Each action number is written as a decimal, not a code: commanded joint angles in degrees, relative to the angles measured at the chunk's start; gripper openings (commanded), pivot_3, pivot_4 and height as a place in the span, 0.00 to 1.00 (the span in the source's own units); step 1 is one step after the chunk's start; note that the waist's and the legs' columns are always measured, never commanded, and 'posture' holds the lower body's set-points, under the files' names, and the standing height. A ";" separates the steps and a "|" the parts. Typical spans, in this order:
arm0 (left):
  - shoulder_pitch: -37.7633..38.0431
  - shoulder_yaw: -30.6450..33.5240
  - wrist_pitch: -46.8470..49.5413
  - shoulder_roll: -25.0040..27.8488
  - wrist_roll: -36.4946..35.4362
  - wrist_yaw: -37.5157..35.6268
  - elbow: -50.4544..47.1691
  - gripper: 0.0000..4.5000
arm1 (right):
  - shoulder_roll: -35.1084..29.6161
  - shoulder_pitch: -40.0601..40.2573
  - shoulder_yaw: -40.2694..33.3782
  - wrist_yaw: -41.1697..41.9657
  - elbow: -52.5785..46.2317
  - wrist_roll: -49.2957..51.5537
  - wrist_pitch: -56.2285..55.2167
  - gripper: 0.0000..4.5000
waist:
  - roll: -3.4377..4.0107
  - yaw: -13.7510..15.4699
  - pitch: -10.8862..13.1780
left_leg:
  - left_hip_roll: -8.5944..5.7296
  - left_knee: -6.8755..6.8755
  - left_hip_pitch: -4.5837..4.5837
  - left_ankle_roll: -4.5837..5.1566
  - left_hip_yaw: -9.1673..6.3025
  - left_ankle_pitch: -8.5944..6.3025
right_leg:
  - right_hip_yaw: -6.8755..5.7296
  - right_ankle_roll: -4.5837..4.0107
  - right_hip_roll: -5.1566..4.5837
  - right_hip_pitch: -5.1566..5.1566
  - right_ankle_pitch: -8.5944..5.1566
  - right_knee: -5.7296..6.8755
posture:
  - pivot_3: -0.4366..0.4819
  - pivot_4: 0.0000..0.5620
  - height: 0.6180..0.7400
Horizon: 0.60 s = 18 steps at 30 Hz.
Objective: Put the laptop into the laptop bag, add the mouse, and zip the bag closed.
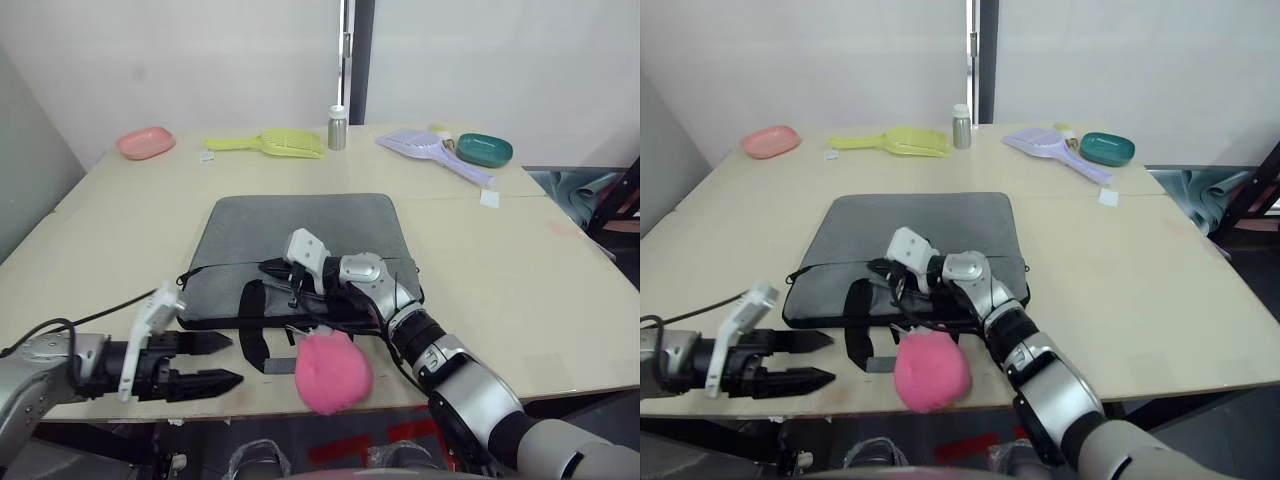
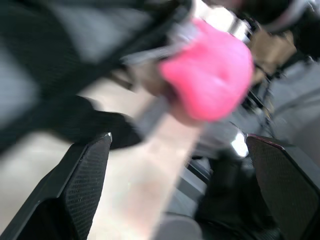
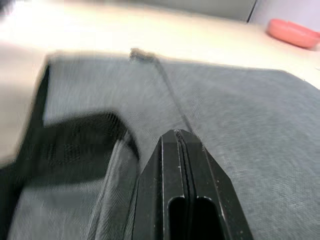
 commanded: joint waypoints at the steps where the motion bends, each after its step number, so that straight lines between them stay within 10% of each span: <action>1: -1.94 3.14 -1.63 1.46 -0.10 -1.40 2.38 1.00 | 1.60 0.38 -4.21 2.95 -11.51 10.05 11.71 0.00 | -0.08 0.03 0.09 | 0.08 0.00 -0.04 -0.04 0.01 0.01 | -0.01 0.00 0.07 0.00 0.00 -0.10 | 0.48 0.27 1.00; 11: -14.04 -1.36 -3.55 3.61 1.90 -3.69 8.42 1.00 | -3.60 -1.90 -9.93 -0.15 -38.13 22.41 31.61 0.00 | -0.29 0.64 0.25 | 0.79 -0.07 -0.58 -0.94 -0.16 0.03 | -0.33 0.24 0.89 -0.35 0.39 -0.43 | 0.48 0.27 1.00; 13: -18.12 -3.09 -3.55 3.15 1.86 -4.05 9.68 1.00 | -7.22 -1.25 -10.56 -0.14 -42.85 23.23 34.04 0.13 | -0.31 0.75 0.25 | 0.78 -0.02 -0.47 -0.96 -0.16 0.04 | -0.31 0.25 0.88 -0.25 0.40 -0.38 | 0.48 0.27 1.00; 18: -28.10 -8.35 -4.20 0.81 2.75 -4.21 12.57 0.65 | -21.81 3.35 -12.27 3.45 -52.92 23.56 37.36 0.49 | -0.32 1.95 0.24 | 0.78 0.19 -0.24 -0.99 -0.21 0.07 | -0.31 0.27 0.86 0.03 0.42 -0.19 | 0.48 0.27 1.00</action>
